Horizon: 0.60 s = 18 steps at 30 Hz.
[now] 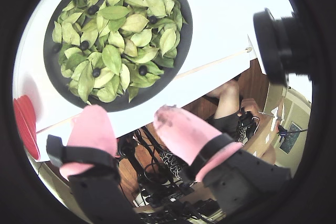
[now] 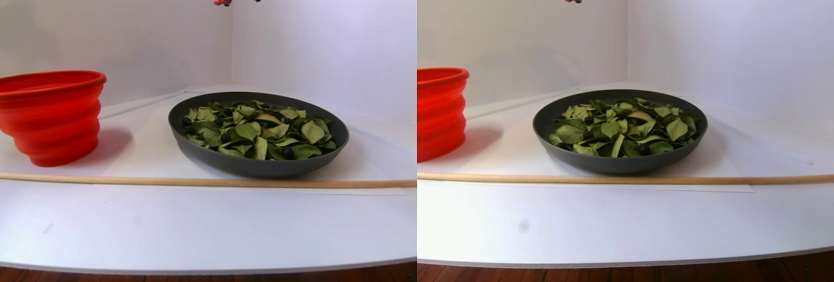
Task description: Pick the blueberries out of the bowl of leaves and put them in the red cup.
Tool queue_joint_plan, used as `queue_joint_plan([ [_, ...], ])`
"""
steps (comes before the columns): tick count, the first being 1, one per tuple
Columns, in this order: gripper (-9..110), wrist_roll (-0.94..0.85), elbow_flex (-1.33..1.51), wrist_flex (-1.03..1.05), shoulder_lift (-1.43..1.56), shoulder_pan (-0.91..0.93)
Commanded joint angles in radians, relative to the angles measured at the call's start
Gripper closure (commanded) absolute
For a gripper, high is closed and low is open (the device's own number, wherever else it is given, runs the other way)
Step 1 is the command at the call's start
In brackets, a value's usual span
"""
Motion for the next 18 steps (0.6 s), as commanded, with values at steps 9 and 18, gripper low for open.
queue_joint_plan([
  [9, 84, -0.043, -0.064, -0.094, -0.118, -0.069],
  [18, 84, -0.130, -0.107, -0.067, -0.080, -0.051],
])
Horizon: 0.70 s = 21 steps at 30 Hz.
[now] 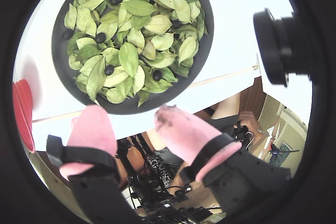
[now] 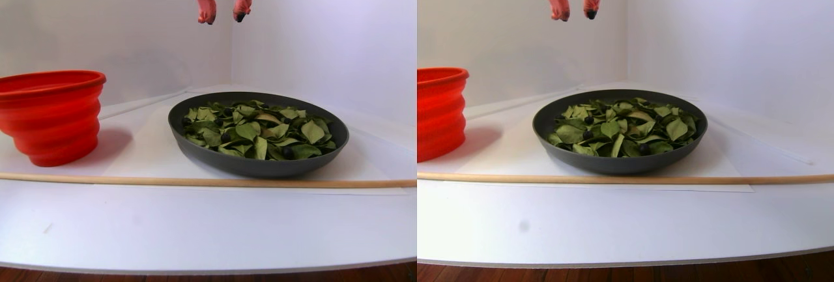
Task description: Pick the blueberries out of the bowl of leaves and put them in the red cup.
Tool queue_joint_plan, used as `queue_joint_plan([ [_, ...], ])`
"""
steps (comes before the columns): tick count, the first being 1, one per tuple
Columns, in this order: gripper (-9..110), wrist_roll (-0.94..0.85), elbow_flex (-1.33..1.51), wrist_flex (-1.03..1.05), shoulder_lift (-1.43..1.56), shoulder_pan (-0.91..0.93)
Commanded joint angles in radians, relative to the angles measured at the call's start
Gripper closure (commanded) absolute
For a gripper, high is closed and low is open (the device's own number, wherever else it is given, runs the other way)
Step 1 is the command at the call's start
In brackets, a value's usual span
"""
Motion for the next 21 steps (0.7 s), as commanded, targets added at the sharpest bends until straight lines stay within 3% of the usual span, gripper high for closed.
queue_joint_plan([
  [1, 84, -0.044, -0.075, 0.002, 0.052, 0.020],
  [21, 85, -0.095, 0.015, -0.198, -0.094, -0.034],
])
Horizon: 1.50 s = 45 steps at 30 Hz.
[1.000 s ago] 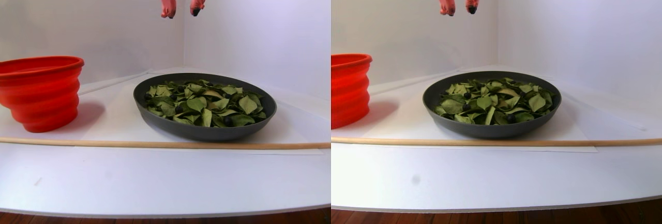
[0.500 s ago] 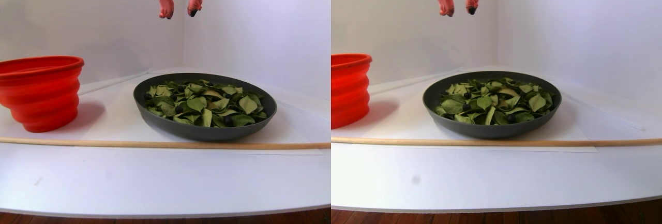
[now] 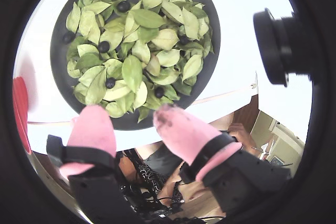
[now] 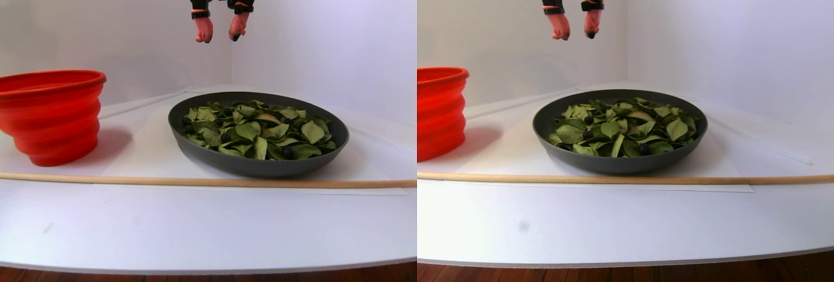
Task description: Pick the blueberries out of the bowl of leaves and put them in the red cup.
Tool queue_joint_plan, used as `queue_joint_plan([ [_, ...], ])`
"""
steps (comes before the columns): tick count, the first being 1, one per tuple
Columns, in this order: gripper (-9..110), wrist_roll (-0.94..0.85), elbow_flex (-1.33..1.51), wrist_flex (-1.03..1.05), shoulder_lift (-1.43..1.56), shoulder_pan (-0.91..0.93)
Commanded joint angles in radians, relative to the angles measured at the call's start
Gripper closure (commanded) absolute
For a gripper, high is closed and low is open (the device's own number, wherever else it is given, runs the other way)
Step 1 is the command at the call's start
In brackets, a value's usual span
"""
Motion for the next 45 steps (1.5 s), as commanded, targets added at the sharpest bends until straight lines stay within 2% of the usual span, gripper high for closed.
queue_joint_plan([
  [1, 85, -0.017, -0.025, -0.037, 0.000, -0.011],
  [7, 85, -0.041, -0.006, -0.178, -0.163, -0.002],
  [23, 85, -0.130, -0.061, -0.399, -0.365, 0.104],
  [45, 85, -0.152, -0.118, -0.571, -0.594, 0.028],
])
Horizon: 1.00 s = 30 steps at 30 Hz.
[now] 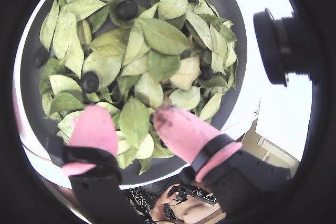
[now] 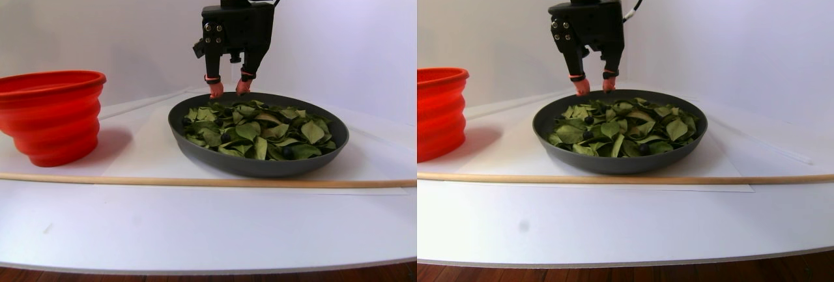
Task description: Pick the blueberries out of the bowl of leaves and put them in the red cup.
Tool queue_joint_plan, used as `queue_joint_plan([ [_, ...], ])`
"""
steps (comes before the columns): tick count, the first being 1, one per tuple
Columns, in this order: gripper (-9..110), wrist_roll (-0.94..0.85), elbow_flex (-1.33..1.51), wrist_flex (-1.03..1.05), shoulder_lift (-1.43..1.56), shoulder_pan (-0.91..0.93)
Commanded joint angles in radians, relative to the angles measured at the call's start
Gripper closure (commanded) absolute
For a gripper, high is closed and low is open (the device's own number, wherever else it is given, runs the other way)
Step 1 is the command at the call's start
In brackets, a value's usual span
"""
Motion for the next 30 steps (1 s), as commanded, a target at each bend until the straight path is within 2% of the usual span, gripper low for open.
queue_joint_plan([
  [1, 85, -0.011, -0.057, -0.043, -0.032, -0.006],
  [30, 85, -0.012, -0.107, -0.167, -0.181, -0.055],
])
